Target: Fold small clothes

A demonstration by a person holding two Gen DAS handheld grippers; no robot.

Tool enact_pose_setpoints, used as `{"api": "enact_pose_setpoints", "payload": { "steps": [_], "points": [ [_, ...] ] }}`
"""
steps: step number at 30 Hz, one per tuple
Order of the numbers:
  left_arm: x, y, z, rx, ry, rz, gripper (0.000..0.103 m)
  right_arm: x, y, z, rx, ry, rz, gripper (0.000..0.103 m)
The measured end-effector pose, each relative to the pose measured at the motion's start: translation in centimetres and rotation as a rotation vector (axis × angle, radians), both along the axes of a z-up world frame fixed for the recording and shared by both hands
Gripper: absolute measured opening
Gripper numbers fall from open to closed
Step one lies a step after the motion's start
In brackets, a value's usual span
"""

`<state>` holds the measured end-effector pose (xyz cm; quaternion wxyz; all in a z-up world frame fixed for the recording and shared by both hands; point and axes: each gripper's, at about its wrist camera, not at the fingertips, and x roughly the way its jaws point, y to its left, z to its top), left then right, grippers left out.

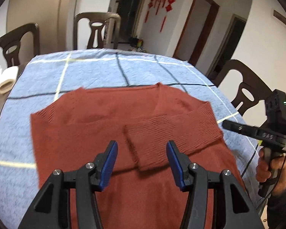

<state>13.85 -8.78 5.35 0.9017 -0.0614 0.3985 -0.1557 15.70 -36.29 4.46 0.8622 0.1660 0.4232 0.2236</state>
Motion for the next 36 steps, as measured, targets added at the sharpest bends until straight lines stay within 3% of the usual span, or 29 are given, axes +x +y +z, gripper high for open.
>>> {"api": "enact_pose_setpoints", "payload": {
  "steps": [3, 5, 7, 9, 13, 17, 19, 24, 30, 36],
  "points": [
    [0.5, -1.0, -0.5, 0.006, -0.01, -0.03, 0.056, 1.2, -0.5, -1.3, -0.073, 0.032, -0.029, 0.028],
    [1.3, -1.3, -1.8, 0.036, 0.031, -0.025, 0.056, 2.4, -1.5, -2.7, -0.067, 0.083, -0.075, 0.024],
    [1.8, -1.1, -2.8, 0.069, 0.068, -0.013, 0.055, 2.6, -2.2, -2.4, -0.038, 0.076, -0.095, 0.024],
    [1.5, -0.5, -2.6, 0.07, 0.048, -0.016, 0.055, 2.4, -2.2, -1.2, -0.049, 0.021, -0.094, 0.024],
    [2.0, 1.8, -1.5, 0.081, 0.011, 0.066, 0.056, 3.6, -1.3, -0.2, -0.069, -0.016, -0.063, 0.021],
    [3.1, 5.2, -1.7, 0.145, 0.022, 0.171, 0.056, 6.3, -0.9, -1.9, -0.109, 0.032, -0.066, 0.02],
    [3.1, 6.9, -2.3, 0.15, 0.05, 0.207, 0.055, 6.8, -1.1, -2.3, -0.122, 0.034, -0.071, 0.014],
    [0.0, 8.6, -2.4, 0.067, 0.049, 0.195, 0.056, 4.3, -0.9, -0.4, -0.14, -0.013, -0.052, 0.016],
    [-1.5, 8.7, -3.3, 0.101, 0.035, 0.182, 0.056, 1.1, 0.5, -1.9, -0.227, 0.006, 0.019, 0.016],
    [-3.1, 8.4, -2.5, 0.106, 0.033, 0.22, 0.056, 0.0, -0.2, -1.0, -0.213, -0.002, -0.011, 0.016]
  ]
}}
